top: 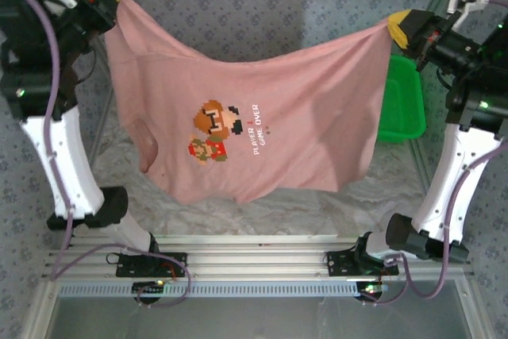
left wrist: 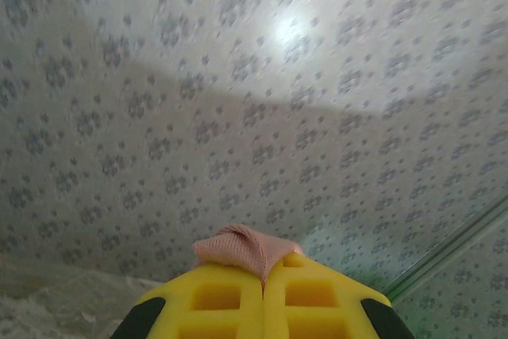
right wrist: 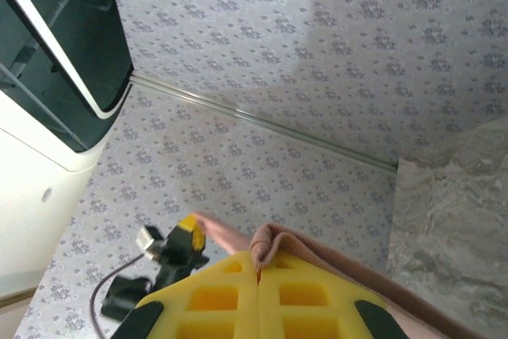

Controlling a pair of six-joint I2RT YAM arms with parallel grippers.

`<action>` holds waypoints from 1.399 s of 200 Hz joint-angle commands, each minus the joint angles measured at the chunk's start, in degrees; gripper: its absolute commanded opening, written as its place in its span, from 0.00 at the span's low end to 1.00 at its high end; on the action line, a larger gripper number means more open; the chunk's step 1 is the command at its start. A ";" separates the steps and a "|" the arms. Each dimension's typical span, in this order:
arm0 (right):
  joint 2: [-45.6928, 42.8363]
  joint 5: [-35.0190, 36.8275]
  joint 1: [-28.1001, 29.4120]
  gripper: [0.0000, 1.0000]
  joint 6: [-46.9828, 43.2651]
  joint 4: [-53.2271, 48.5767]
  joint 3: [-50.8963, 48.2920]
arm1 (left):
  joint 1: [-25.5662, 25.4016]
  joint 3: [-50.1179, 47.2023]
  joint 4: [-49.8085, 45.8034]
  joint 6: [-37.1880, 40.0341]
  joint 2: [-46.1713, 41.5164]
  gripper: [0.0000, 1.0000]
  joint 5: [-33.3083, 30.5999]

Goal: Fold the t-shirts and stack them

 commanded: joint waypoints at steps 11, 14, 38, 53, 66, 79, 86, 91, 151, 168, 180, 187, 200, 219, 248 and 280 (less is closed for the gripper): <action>6.91 2.90 2.73 0.00 -5.79 0.11 1.18 | 0.41 8.61 6.28 -3.36 7.39 0.00 3.28; 7.86 2.96 2.79 0.00 -6.27 0.19 1.61 | 0.47 9.68 6.41 -3.65 8.37 0.00 3.44; 16.11 3.35 2.56 0.00 -7.51 0.95 7.79 | 1.22 12.60 12.91 -7.10 14.69 0.00 6.16; 21.68 3.58 2.39 0.00 -7.85 1.76 12.80 | 2.10 12.75 18.44 -9.67 17.07 0.00 6.87; 26.76 3.44 2.07 0.00 -6.31 3.82 17.85 | 3.55 13.57 23.51 -13.27 18.90 0.00 7.33; 32.38 3.22 1.75 0.00 -3.70 4.51 24.96 | 5.39 15.06 27.75 -17.16 20.38 0.00 7.42; 35.29 2.86 1.64 0.00 -1.66 5.42 29.39 | 6.55 15.40 29.44 -18.58 20.72 0.00 7.33; 37.20 2.82 1.62 0.00 -0.44 5.87 32.29 | 7.34 15.39 30.41 -19.25 20.74 0.00 7.37; 39.64 1.60 -0.36 0.00 -0.99 6.87 35.25 | 12.35 15.36 30.23 -18.38 18.67 0.00 11.21; 35.00 0.78 -0.38 0.00 -8.50 1.82 27.15 | 12.26 15.24 19.29 -12.30 17.10 0.00 11.81; 30.26 1.25 -0.55 0.00 -13.25 0.77 17.48 | 11.28 15.00 7.88 -6.50 16.29 0.00 10.43; 27.18 2.13 -0.50 0.00 -16.62 -0.76 11.39 | 10.10 14.78 0.57 -2.24 15.78 0.00 7.81; 21.65 3.44 -0.60 0.00 -21.45 -2.28 -1.00 | 7.69 11.39 -9.73 4.04 14.15 0.00 2.64; 14.47 6.53 -0.74 0.00 -28.33 -4.90 -18.98 | 4.75 -10.34 -10.86 8.13 6.16 0.00 -4.83; 8.35 8.69 -2.77 0.00 -41.17 -12.70 -38.20 | 8.85 -60.36 7.48 -1.28 -15.43 0.00 -8.39; 3.79 11.66 -5.48 0.00 -50.69 -21.95 -49.37 | 11.60 -84.62 9.45 -0.56 -26.41 0.00 -7.54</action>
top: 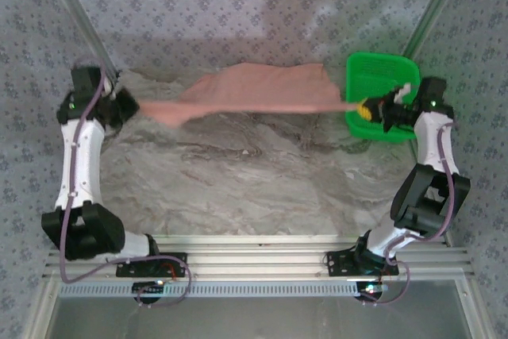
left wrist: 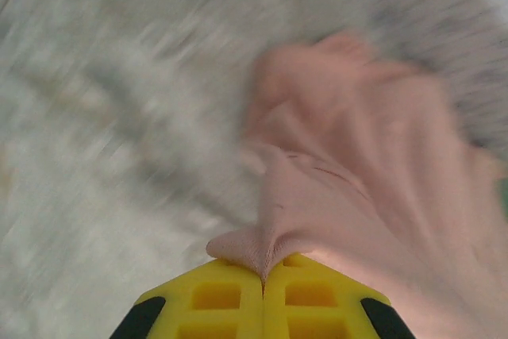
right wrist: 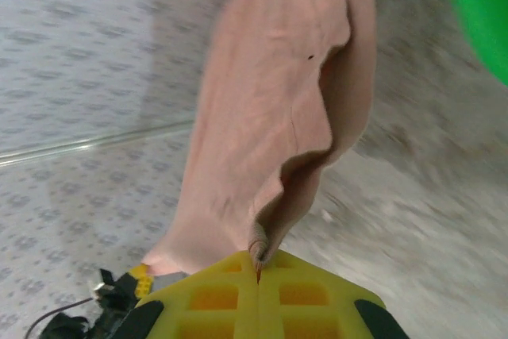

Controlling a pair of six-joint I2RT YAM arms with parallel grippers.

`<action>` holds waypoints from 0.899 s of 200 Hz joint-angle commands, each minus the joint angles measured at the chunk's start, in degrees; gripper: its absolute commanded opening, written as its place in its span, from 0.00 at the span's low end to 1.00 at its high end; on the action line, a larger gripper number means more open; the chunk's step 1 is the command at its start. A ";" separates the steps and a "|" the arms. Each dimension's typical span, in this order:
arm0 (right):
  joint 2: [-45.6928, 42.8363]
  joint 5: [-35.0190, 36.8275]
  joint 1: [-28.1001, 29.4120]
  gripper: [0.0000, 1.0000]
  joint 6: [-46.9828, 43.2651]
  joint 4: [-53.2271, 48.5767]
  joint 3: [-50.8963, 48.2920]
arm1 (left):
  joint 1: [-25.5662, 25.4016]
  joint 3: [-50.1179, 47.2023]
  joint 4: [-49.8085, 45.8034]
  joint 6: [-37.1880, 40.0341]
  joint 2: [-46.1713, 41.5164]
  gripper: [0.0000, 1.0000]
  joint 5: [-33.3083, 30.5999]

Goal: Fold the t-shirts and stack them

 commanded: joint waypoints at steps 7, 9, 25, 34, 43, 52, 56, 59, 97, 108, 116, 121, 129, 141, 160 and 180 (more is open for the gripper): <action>-6.09 5.23 -3.29 0.00 -14.73 -11.86 -6.23 | 2.57 -13.68 4.28 -0.05 -9.90 0.00 -3.44; -6.40 5.54 -3.45 0.00 -14.98 -12.29 -6.34 | 2.67 -14.67 4.21 0.00 -10.50 0.00 -3.50; -9.39 9.33 -3.87 0.00 -12.83 -11.27 -13.22 | 2.81 -20.71 2.27 0.55 -14.56 0.00 -4.44; -10.09 10.20 -4.13 0.00 -13.39 -12.26 -15.64 | 2.91 -23.43 0.94 0.47 -16.18 0.00 -4.85; -10.32 11.68 -4.32 0.00 -15.94 -15.01 -17.36 | 2.90 -25.96 -0.30 0.28 -17.91 0.00 -5.25; -10.71 13.60 -4.71 0.00 -17.42 -16.86 -18.86 | 2.90 -28.12 -1.43 -0.11 -19.53 0.00 -5.92; -11.17 13.96 -4.89 0.00 -17.50 -17.25 -19.71 | 2.89 -29.10 -1.95 -0.23 -20.25 0.00 -6.19; -11.52 14.19 -5.00 0.00 -17.41 -17.37 -20.23 | 2.89 -29.65 -2.40 -0.32 -20.73 0.00 -6.49; -16.67 18.95 -5.79 0.00 -17.91 -22.30 -26.18 | 2.63 -30.14 -8.66 -2.21 -24.55 0.00 -10.19; -18.79 18.63 -5.81 0.00 -16.71 -22.76 -27.90 | 2.81 -30.01 -9.42 -3.29 -24.27 0.00 -9.34; -20.15 18.84 -5.81 0.00 -15.83 -23.09 -28.83 | 2.93 -30.49 -9.85 -4.20 -24.15 0.00 -8.24; -20.79 19.22 -5.77 0.00 -15.28 -23.34 -29.52 | 2.92 -30.92 -9.90 -4.54 -24.14 0.00 -7.41; -21.42 19.53 -5.90 0.00 -15.06 -24.07 -30.31 | 2.86 -31.99 -10.03 -5.26 -24.33 0.00 -6.45; -22.36 20.09 -5.63 0.00 -14.42 -24.83 -31.31 | 2.84 -33.17 -9.82 -5.91 -24.94 0.00 -5.54; -23.68 21.02 -5.12 0.00 -13.95 -25.67 -31.03 | 2.85 -33.77 -10.49 -6.32 -25.40 0.00 -4.27; -26.12 20.81 -4.64 0.00 -12.00 -26.20 -33.09 | 2.59 -33.66 -10.74 -6.48 -25.89 0.00 -3.41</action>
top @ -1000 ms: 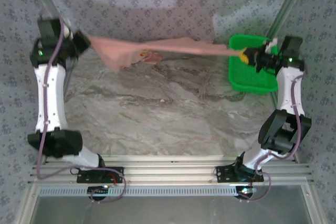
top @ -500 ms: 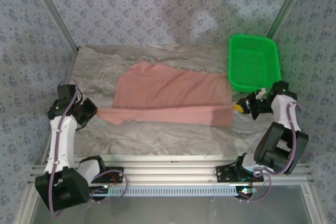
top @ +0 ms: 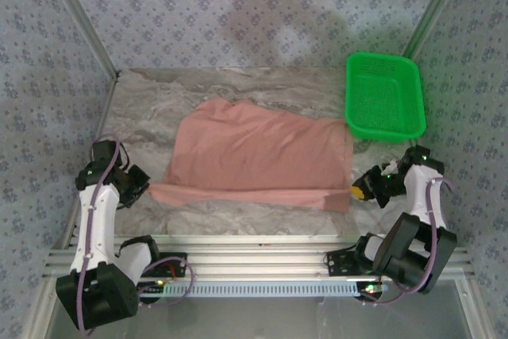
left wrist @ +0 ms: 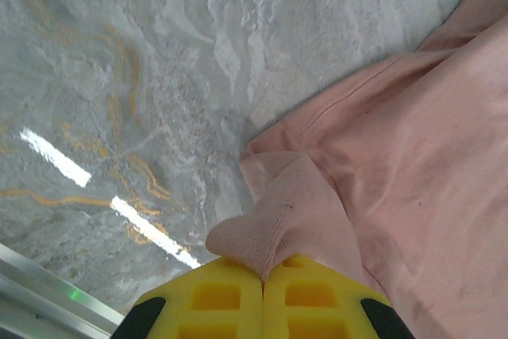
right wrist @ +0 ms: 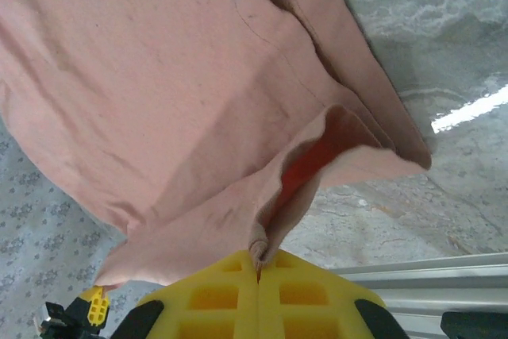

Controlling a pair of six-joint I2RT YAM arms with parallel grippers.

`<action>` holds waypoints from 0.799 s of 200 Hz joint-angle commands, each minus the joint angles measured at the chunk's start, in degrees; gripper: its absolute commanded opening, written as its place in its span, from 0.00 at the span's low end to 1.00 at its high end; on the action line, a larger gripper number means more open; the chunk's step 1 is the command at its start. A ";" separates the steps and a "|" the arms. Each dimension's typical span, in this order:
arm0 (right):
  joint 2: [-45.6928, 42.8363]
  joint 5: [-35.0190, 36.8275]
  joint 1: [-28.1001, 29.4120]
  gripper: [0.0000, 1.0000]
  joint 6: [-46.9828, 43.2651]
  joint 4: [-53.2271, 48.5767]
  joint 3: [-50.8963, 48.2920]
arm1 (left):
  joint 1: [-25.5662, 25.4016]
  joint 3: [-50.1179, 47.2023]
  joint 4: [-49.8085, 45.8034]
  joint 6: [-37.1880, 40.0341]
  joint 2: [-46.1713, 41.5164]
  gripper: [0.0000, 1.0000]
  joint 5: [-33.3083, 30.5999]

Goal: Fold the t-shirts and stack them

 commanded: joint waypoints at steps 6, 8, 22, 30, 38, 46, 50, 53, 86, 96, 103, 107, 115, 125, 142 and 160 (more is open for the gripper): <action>-3.65 1.45 0.83 0.00 2.90 -2.87 -2.66 | 0.16 0.30 -1.50 -1.49 -1.46 0.00 1.66; -3.95 1.67 0.92 0.00 3.02 -2.94 -2.95 | 0.12 0.31 -1.40 -1.49 -1.47 0.00 1.68; -5.69 3.15 1.02 0.00 3.83 -3.35 -4.94 | 0.02 0.65 -0.37 -1.34 -0.89 0.00 1.43; -6.17 3.30 0.88 0.00 4.58 -3.53 -5.71 | -0.08 1.11 0.37 -1.10 -0.11 0.00 1.14; -6.10 4.12 0.70 0.00 4.73 -3.39 -5.79 | -0.23 1.72 1.33 -0.69 1.13 0.00 1.04; -5.83 4.85 0.53 0.00 4.96 -3.19 -5.40 | -0.30 2.50 2.17 -0.17 2.88 0.00 1.19; -5.68 5.05 0.55 0.00 5.17 -2.93 -5.19 | -0.32 2.94 2.55 0.05 3.89 0.00 1.21; -5.58 5.18 0.49 0.00 5.37 -2.67 -5.01 | -0.47 3.26 2.91 0.16 4.67 0.00 1.29; -1.27 6.43 0.54 0.00 6.84 1.75 -2.75 | -4.26 7.79 6.99 0.67 13.02 0.00 0.28; 0.44 6.51 0.96 0.00 5.53 1.85 -1.66 | -5.18 8.98 7.91 0.68 15.20 0.00 -0.05; 1.47 6.77 1.07 0.00 5.10 2.01 -0.91 | -5.48 9.67 8.65 0.62 16.44 0.00 0.07; 2.05 6.92 1.12 0.00 4.79 2.18 -0.58 | -5.61 10.11 8.93 0.65 17.07 0.00 0.08; 3.15 7.12 1.21 0.00 4.35 2.50 -0.01 | -5.87 11.15 9.14 0.86 18.29 0.00 -0.22; 4.43 7.38 1.19 0.00 3.77 2.49 0.71 | -6.07 12.56 9.14 1.30 19.59 0.00 -0.53; 6.20 8.12 1.17 0.00 3.12 3.25 1.75 | -6.35 14.40 9.50 1.92 21.51 0.00 -0.15; 7.95 7.75 1.45 0.00 3.26 4.91 1.95 | -7.07 15.99 9.32 2.85 24.12 0.00 -0.31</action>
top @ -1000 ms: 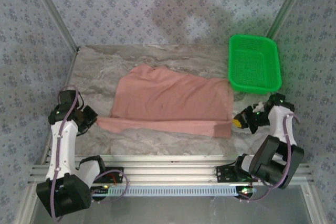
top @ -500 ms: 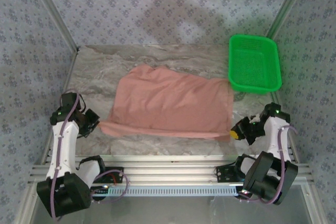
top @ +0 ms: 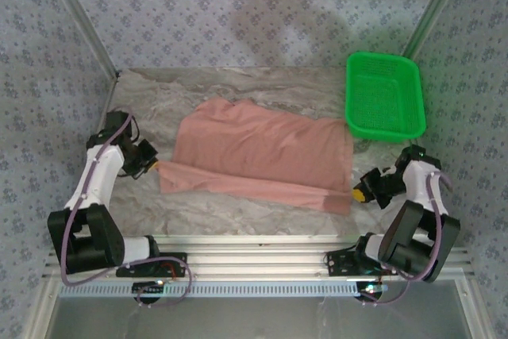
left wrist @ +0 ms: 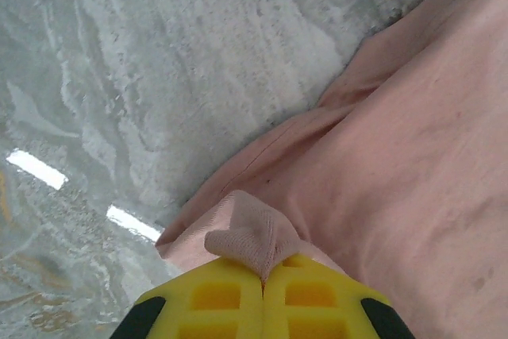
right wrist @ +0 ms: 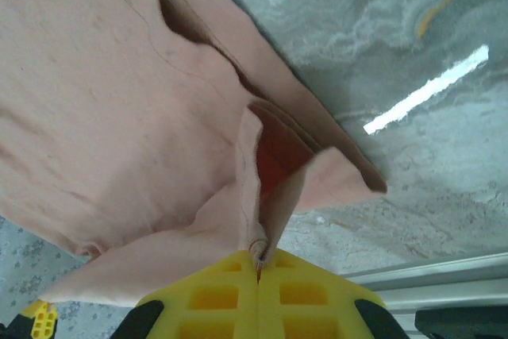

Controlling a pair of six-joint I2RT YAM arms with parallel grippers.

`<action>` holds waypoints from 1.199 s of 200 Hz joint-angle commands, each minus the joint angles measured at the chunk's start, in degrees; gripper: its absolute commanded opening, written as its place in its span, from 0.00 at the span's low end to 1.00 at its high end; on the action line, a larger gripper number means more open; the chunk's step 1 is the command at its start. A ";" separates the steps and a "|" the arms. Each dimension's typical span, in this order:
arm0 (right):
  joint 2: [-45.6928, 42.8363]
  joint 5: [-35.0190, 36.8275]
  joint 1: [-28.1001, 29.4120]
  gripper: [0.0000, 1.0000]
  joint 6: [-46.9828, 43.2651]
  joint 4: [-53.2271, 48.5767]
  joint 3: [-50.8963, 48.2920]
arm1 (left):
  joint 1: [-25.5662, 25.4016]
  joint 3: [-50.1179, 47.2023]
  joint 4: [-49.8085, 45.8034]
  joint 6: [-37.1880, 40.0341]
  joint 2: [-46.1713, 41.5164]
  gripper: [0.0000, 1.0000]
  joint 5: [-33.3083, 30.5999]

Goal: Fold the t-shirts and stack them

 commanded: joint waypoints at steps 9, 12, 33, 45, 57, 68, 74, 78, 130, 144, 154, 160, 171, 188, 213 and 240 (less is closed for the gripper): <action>2.71 2.07 0.68 0.00 -1.34 2.40 1.52 | -0.87 3.72 1.07 2.28 3.40 0.00 -1.44; 2.97 2.04 0.69 0.00 -1.43 2.45 1.54 | -0.84 3.72 1.18 2.33 3.66 0.00 -1.44; 4.59 2.26 0.77 0.00 -2.22 3.50 1.19 | -1.07 4.22 1.65 2.85 5.46 0.00 -1.32; 5.56 2.34 0.80 0.00 -2.72 3.88 1.49 | -1.26 4.79 1.64 3.48 6.54 0.00 -1.52; 6.42 2.55 0.88 0.00 -3.09 4.25 1.79 | -1.50 5.51 1.65 4.10 7.66 0.00 -1.27; 7.30 2.55 1.04 0.00 -3.36 4.78 2.14 | -1.76 6.47 1.54 4.71 8.81 0.00 -1.26; 7.68 2.67 1.19 0.00 -3.49 4.92 2.40 | -1.94 7.07 1.32 5.07 9.43 0.00 -1.34; 8.08 2.87 1.30 0.00 -3.55 4.92 2.55 | -2.03 7.39 1.23 5.30 9.75 0.00 -1.35; 11.44 3.64 3.53 0.00 -3.88 5.99 4.25 | -2.65 9.98 0.43 6.79 12.69 0.00 -2.18; 12.27 4.00 4.50 0.00 -3.93 5.96 5.17 | -2.66 9.98 0.37 6.78 12.87 0.00 -2.78; 12.73 4.29 5.18 0.00 -3.93 5.66 6.01 | -2.60 9.69 0.41 6.48 12.66 0.00 -3.40; 12.98 4.58 5.61 0.00 -3.89 5.68 6.43 | -2.57 9.40 0.65 6.27 12.44 0.00 -3.62; 13.31 4.87 6.21 0.00 -3.77 5.72 6.94 | -2.48 8.97 0.94 6.03 11.95 0.00 -3.96; 14.06 5.09 7.17 0.00 -3.56 5.62 7.86 | -2.22 8.75 0.84 5.96 11.77 0.00 -4.25; 15.22 5.58 8.46 0.00 -3.44 5.73 8.57 | -2.05 8.58 0.86 5.99 11.79 0.00 -4.31; 16.57 5.88 9.64 0.00 -2.88 6.54 8.91 | -1.78 8.07 1.21 5.90 12.05 0.00 -4.42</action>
